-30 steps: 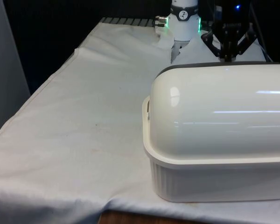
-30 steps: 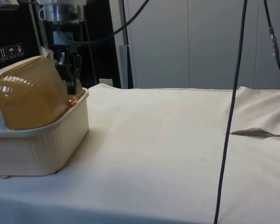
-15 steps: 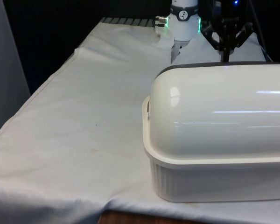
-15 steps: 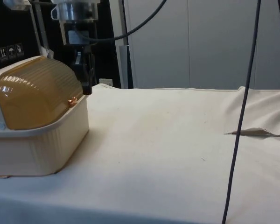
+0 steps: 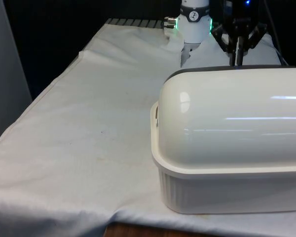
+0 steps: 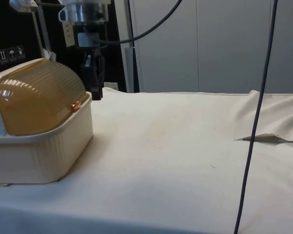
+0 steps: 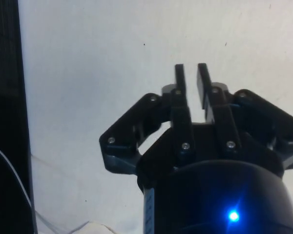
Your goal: Open the lid, then close it.
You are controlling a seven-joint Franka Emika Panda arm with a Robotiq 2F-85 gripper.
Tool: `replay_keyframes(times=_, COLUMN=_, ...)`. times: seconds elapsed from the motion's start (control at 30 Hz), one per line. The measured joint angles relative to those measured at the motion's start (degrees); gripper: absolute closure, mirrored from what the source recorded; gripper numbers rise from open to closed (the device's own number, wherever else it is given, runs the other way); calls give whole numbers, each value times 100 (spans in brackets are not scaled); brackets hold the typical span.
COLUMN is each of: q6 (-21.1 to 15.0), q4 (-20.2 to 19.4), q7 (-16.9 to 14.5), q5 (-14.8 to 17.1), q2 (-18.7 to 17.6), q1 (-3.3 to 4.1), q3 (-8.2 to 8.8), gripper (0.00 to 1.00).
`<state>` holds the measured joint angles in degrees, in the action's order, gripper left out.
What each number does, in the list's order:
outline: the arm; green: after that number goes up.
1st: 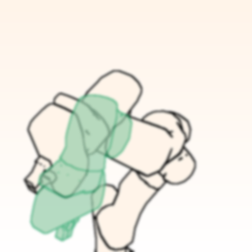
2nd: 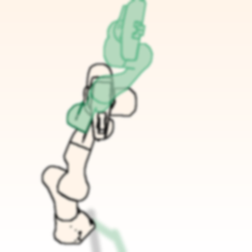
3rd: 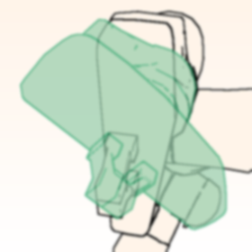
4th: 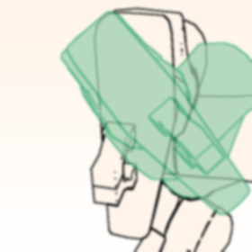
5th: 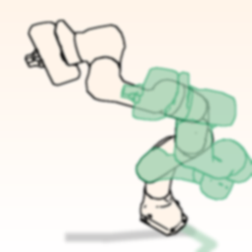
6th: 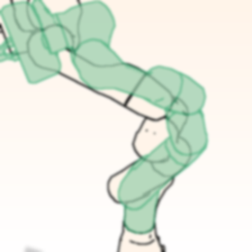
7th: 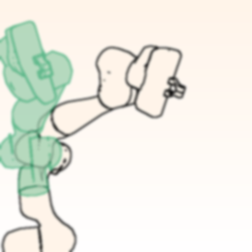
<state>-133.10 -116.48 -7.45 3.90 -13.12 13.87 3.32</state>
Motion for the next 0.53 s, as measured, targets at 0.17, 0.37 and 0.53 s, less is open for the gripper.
replay_keyframes(times=0.17, q6=0, q4=6, q7=6, q5=0, q2=0, q1=0, q3=0, gripper=51)
replay_keyframes(times=0.37, q6=0, q4=6, q7=11, q5=0, q2=0, q1=0, q3=0, gripper=25)
replay_keyframes(times=0.53, q6=0, q4=6, q7=11, q5=0, q2=0, q1=0, q3=0, gripper=2)
